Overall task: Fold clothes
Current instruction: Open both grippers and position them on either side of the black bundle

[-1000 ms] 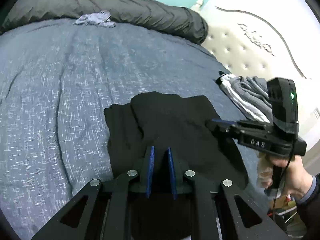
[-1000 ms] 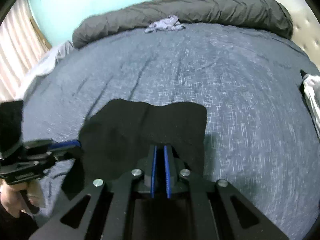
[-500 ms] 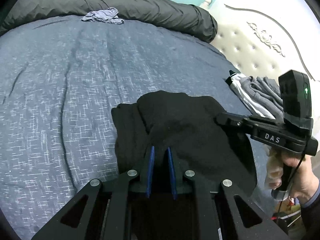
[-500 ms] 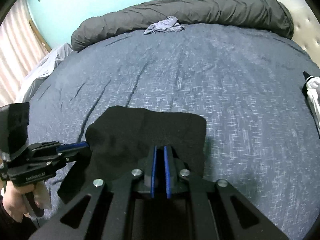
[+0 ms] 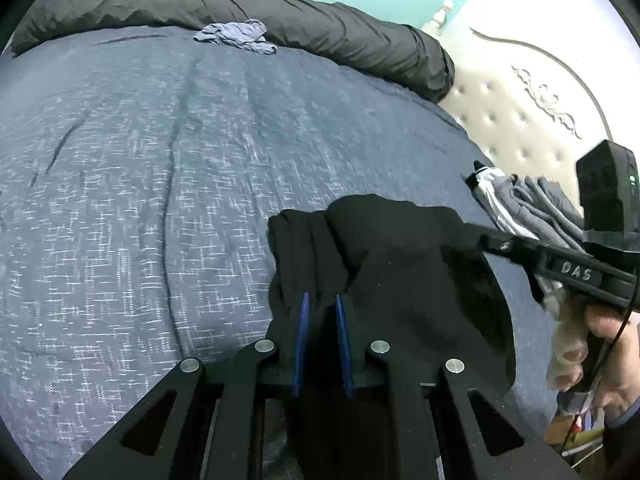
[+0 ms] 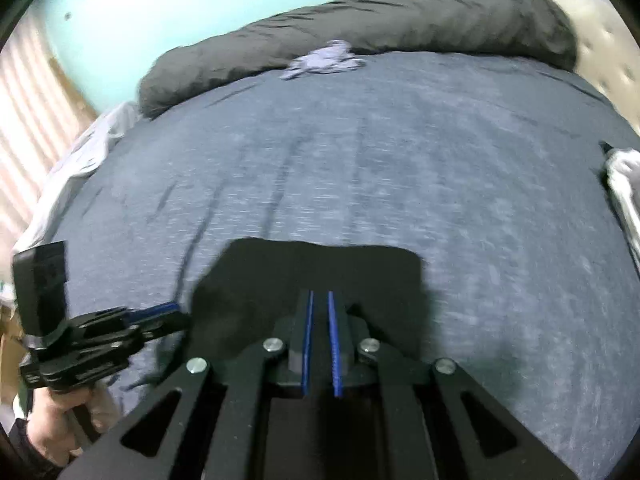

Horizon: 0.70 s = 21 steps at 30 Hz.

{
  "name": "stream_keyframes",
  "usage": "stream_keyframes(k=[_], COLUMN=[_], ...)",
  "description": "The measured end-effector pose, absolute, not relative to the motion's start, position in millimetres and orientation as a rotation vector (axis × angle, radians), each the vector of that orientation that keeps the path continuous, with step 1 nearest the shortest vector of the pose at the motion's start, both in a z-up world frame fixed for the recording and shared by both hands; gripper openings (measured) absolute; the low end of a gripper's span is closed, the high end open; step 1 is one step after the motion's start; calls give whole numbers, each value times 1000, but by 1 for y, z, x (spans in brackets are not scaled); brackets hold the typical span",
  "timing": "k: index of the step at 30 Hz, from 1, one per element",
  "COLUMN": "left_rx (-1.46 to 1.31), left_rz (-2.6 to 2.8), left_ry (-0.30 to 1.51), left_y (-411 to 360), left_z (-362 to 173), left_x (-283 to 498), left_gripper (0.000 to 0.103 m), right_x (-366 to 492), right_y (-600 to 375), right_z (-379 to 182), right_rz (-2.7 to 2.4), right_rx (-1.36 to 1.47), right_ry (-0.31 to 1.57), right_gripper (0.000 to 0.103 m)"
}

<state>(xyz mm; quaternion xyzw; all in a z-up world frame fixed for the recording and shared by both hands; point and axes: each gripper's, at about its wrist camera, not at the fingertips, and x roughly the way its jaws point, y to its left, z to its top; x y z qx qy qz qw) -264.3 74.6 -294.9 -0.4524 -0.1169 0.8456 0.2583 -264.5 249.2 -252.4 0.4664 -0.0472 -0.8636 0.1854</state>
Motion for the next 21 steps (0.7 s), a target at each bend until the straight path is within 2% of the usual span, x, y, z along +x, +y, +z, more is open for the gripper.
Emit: stream_keyframes(k=[8, 15, 19, 21], left_rx=[-1245, -1242, -1239, -1242], left_rz=[2309, 2317, 2313, 2312], left_ry=[-341, -359, -358, -364], left_y=[54, 45, 44, 41], left_z=[-299, -297, -296, -297], left_x=[-265, -263, -260, -259], left_gripper=[15, 15, 15, 15], right_x=[-292, -276, -272, -272], right_y=[214, 215, 199, 203], right_z=[-298, -271, -298, -303], right_rz=[-2358, -2411, -2361, -2353], right_rx=[1463, 1334, 1429, 1440], right_ry=[-92, -142, -12, -37], right_gripper=[6, 5, 5, 5])
